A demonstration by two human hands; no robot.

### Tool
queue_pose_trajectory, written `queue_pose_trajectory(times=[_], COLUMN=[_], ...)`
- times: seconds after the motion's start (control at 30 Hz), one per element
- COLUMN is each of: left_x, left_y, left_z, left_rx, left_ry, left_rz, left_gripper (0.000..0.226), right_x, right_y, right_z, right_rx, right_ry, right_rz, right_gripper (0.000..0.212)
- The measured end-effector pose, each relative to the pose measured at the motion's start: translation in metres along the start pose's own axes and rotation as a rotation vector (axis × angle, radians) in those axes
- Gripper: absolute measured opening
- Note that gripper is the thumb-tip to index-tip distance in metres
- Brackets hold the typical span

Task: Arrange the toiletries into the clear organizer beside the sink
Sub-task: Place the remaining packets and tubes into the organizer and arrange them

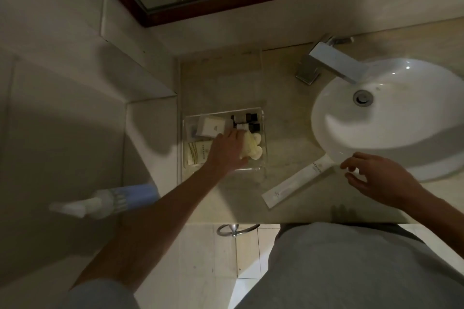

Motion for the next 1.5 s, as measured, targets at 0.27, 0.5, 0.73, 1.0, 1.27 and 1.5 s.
queue_pose_trajectory(times=[0.27, 0.5, 0.73, 1.0, 1.27, 1.5], left_x=[0.000, 0.009, 0.018, 0.011, -0.006, -0.042], left_y=[-0.004, -0.010, -0.013, -0.009, -0.020, -0.033], left_z=[0.012, -0.002, -0.005, 0.009, -0.147, -0.178], left_rx=[-0.118, -0.164, -0.187, -0.145, -0.186, -0.164], left_ry=[0.152, 0.118, 0.094, 0.060, -0.223, -0.197], left_rz=[0.008, -0.051, -0.122, -0.040, -0.033, 0.057], left_gripper=[0.076, 0.075, 0.071, 0.077, 0.071, 0.027], right_x=[-0.002, -0.005, -0.006, -0.005, -0.005, -0.004], right_y=[-0.008, -0.010, -0.014, -0.016, -0.015, -0.010], right_z=[-0.013, -0.018, -0.024, -0.026, -0.025, -0.020], right_rx=[-0.015, -0.002, -0.012, -0.037, -0.057, -0.020], right_ry=[-0.008, 0.001, 0.012, 0.013, 0.027, 0.038], right_rz=[0.002, 0.003, 0.000, 0.018, 0.031, -0.010], right_gripper=[0.020, 0.019, 0.020, 0.020, 0.021, 0.019])
Point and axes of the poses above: each hand's wrist, its own y-axis towards the middle knuckle, its own x-axis out of the back of the hand, z = x × y, the point moved 5 cm from there along y, towards the middle knuckle, and after that the axes turned 4 degrees about y, right-handed, at the moved point
